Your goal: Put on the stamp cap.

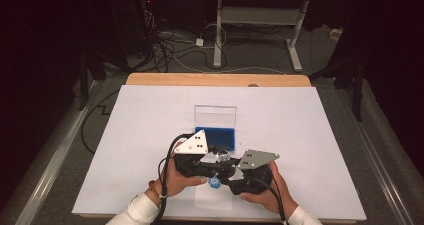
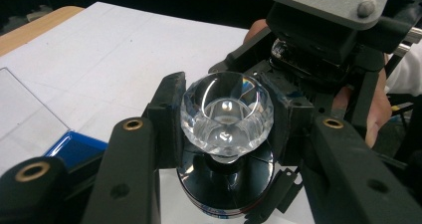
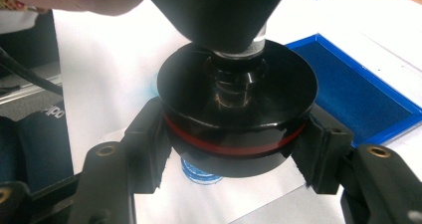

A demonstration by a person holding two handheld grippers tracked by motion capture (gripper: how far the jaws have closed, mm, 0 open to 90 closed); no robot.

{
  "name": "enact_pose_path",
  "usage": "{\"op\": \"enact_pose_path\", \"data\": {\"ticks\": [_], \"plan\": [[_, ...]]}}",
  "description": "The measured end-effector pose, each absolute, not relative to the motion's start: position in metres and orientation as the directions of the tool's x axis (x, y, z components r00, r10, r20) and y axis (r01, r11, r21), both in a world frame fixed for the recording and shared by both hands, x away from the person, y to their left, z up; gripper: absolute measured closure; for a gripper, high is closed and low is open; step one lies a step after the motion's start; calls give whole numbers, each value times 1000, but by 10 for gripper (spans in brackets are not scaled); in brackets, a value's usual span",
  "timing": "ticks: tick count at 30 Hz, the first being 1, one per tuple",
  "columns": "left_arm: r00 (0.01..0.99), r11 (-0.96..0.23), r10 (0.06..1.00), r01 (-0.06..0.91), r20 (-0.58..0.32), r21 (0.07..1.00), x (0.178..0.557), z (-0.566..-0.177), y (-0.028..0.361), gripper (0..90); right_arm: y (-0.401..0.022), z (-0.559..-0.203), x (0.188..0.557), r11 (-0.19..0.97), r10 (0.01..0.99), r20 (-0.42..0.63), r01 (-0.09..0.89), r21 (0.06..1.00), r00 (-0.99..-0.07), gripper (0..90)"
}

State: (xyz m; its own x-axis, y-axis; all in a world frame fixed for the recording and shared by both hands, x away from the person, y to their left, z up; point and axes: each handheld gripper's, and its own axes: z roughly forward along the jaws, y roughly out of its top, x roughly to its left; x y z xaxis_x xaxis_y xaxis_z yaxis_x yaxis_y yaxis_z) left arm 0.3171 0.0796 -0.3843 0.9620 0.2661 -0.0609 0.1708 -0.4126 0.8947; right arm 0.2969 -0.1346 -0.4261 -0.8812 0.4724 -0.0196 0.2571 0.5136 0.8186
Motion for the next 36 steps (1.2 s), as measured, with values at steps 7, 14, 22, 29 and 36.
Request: {"op": "enact_pose_path", "data": {"ticks": [7, 14, 22, 29, 36], "plan": [[963, -379, 255, 181, -86, 908, 318, -387, 82, 548, -135, -425, 295, 506, 474, -16, 257, 824, -881, 388], [964, -393, 254, 182, -83, 901, 317, -389, 81, 547, -134, -427, 294, 514, 474, -9, 269, 815, -880, 389], [961, -341, 251, 199, -115, 919, 318, -393, 85, 548, -136, -425, 293, 501, 475, 1, 271, 822, -880, 388], [962, -339, 248, 199, -117, 919, 317, -395, 83, 548, -136, -426, 293, 497, 477, 11, 280, 821, -879, 388], [964, -344, 253, 173, -87, 923, 314, -395, 81, 548, -136, -426, 292, 496, 477, 17, 285, 820, -879, 388]]}}
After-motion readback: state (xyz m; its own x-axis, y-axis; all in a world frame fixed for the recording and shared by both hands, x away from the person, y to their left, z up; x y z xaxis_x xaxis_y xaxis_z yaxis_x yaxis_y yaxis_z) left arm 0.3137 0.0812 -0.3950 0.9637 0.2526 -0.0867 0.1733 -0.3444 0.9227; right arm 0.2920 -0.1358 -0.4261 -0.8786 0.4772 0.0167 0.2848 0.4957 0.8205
